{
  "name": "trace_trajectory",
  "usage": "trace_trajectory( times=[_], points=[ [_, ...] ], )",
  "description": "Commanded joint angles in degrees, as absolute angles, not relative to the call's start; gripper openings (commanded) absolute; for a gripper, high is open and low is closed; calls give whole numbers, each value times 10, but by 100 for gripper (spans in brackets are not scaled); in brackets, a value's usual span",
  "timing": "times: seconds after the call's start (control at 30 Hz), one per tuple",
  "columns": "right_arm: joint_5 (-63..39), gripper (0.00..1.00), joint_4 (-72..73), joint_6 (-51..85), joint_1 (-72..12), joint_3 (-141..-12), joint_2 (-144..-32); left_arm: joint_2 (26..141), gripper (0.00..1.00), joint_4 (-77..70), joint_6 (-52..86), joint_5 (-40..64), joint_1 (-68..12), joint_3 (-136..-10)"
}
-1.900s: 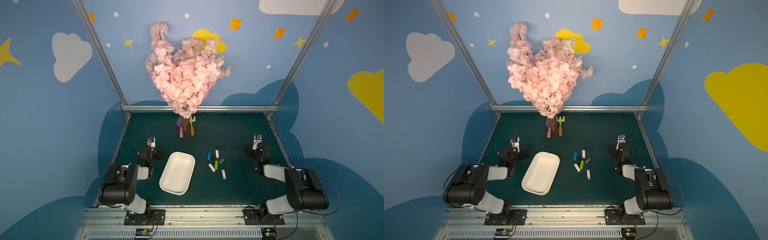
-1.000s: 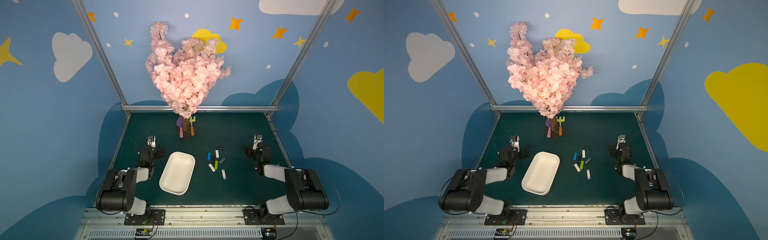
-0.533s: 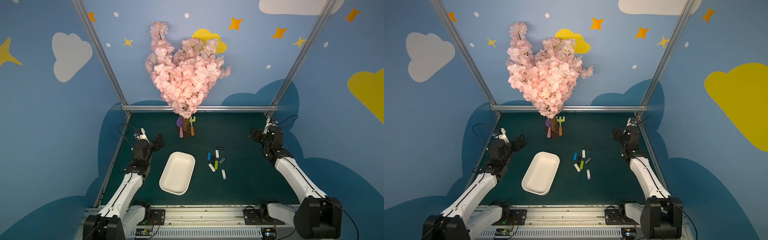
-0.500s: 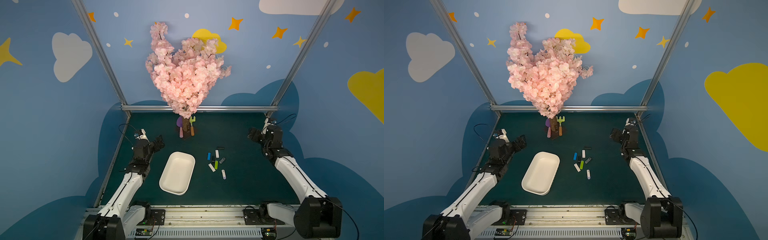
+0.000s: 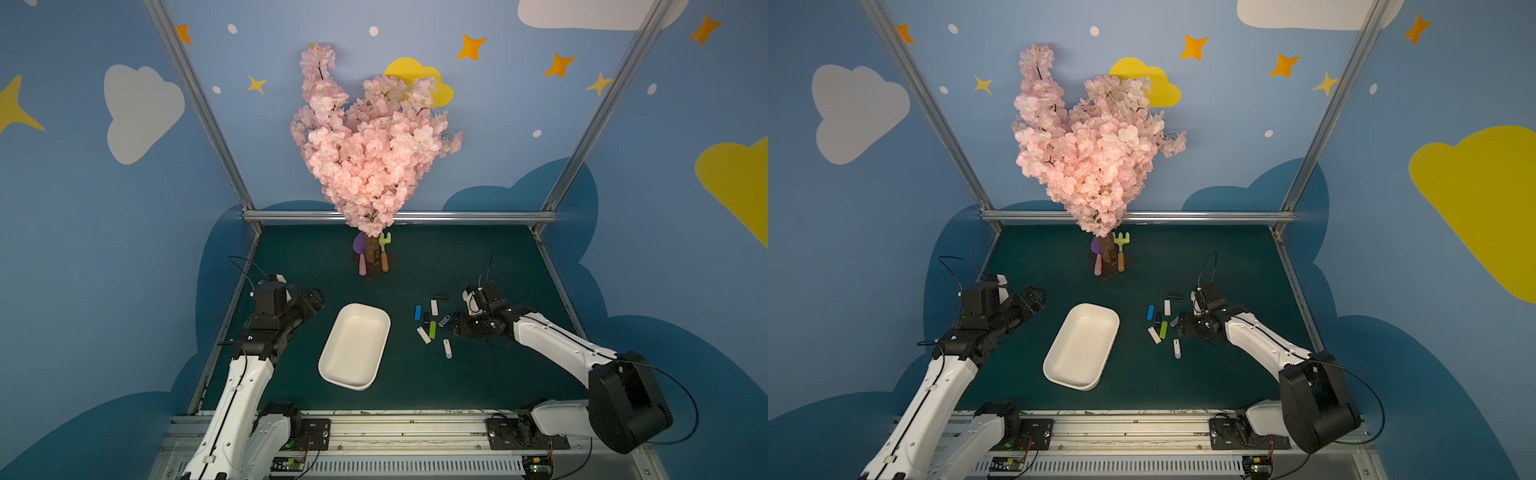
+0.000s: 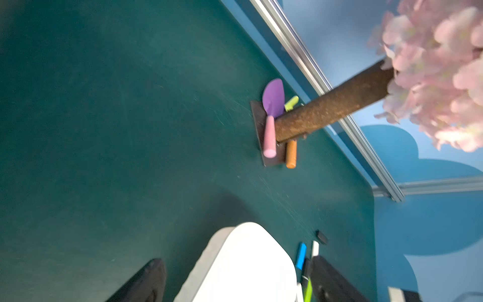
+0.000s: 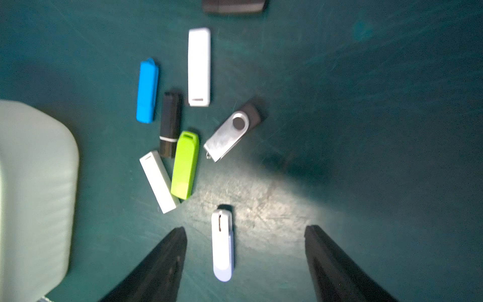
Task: Put the usb flash drive into the storage box
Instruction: Pick up the USB flash from the center of the board.
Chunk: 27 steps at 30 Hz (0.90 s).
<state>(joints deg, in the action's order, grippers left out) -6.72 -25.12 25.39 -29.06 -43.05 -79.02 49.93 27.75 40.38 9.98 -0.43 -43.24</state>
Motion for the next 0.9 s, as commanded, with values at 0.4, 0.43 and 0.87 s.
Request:
trace_trajectory(
  times=[0.4, 0.43, 0.87],
  points=[
    [-12, 53, -299, 302, -396, -464, -893, 441, 84, 441, 299, 152, -20, -467],
    [-10, 51, -303, 304, -397, -466, -895, 443, 84, 441, 299, 155, -18, -466],
    [32, 30, -348, 310, -430, -496, -933, 445, 84, 438, 298, 166, -4, -462]
  ],
)
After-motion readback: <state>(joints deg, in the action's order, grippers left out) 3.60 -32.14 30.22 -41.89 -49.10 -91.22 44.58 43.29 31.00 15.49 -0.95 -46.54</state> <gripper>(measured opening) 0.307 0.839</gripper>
